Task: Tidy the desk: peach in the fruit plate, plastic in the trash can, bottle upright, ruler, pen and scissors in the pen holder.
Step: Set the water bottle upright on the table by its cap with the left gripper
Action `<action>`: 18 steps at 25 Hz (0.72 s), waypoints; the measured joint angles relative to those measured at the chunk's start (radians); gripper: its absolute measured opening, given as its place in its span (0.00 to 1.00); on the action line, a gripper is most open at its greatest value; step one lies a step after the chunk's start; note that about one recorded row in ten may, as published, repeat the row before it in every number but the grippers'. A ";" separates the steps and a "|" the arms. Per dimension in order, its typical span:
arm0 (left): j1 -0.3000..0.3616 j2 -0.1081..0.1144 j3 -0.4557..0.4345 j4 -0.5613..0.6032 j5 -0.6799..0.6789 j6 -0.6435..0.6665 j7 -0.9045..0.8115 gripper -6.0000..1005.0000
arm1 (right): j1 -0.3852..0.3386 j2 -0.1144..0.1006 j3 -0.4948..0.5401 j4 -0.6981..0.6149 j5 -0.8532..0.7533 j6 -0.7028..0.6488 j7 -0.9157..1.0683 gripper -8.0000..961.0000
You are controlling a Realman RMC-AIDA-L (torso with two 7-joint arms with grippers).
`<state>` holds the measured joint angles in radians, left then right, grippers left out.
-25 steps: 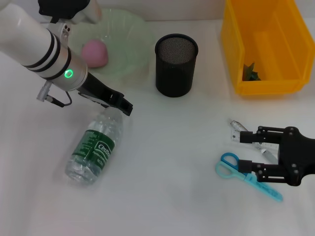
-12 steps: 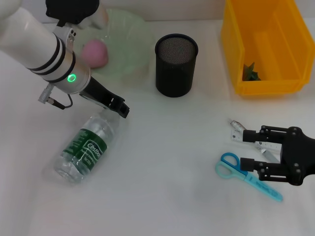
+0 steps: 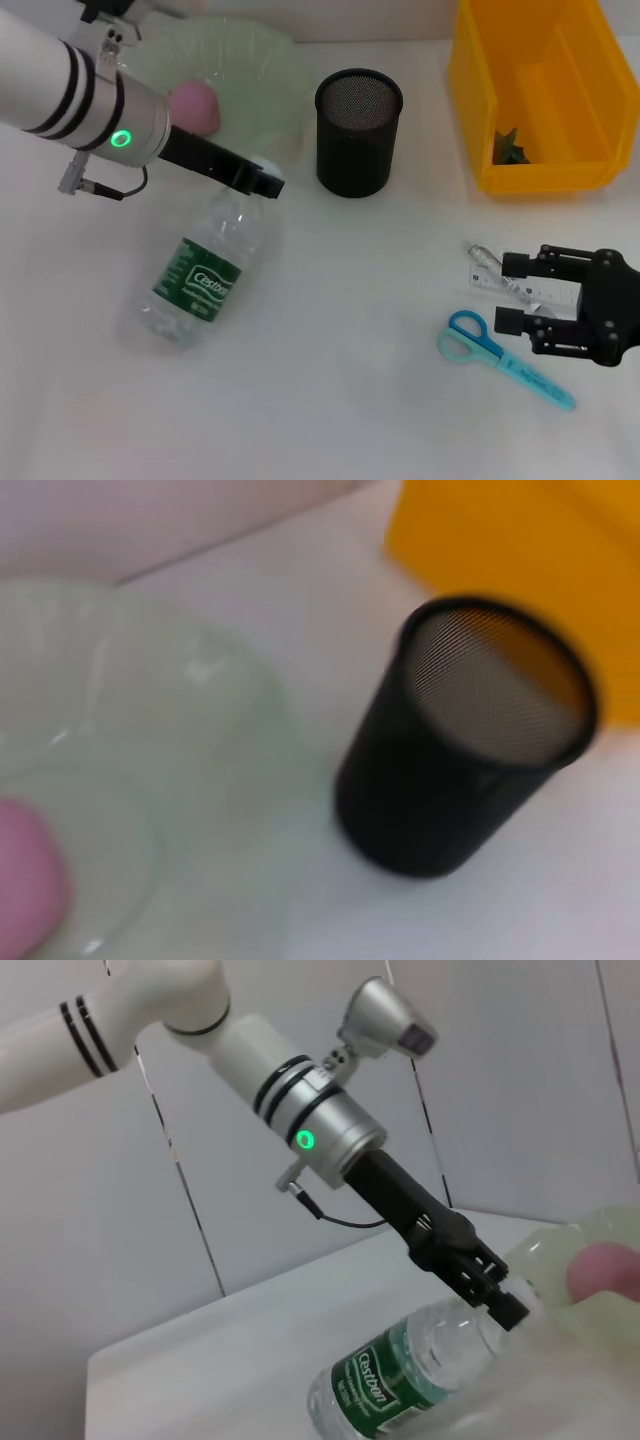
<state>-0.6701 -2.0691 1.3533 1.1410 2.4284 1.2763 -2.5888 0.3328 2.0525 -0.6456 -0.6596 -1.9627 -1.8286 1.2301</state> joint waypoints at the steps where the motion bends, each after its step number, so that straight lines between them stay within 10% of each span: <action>1: 0.013 0.001 -0.010 0.012 -0.032 0.004 0.024 0.45 | 0.000 0.000 0.006 0.000 0.000 0.000 0.000 0.73; 18: 0.242 0.002 -0.218 0.005 -0.610 0.053 0.613 0.47 | 0.031 0.006 0.077 0.020 0.002 0.001 0.017 0.73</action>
<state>-0.4282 -2.0667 1.1350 1.1458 1.8183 1.3295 -1.9757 0.3634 2.0585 -0.5685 -0.6401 -1.9604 -1.8278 1.2468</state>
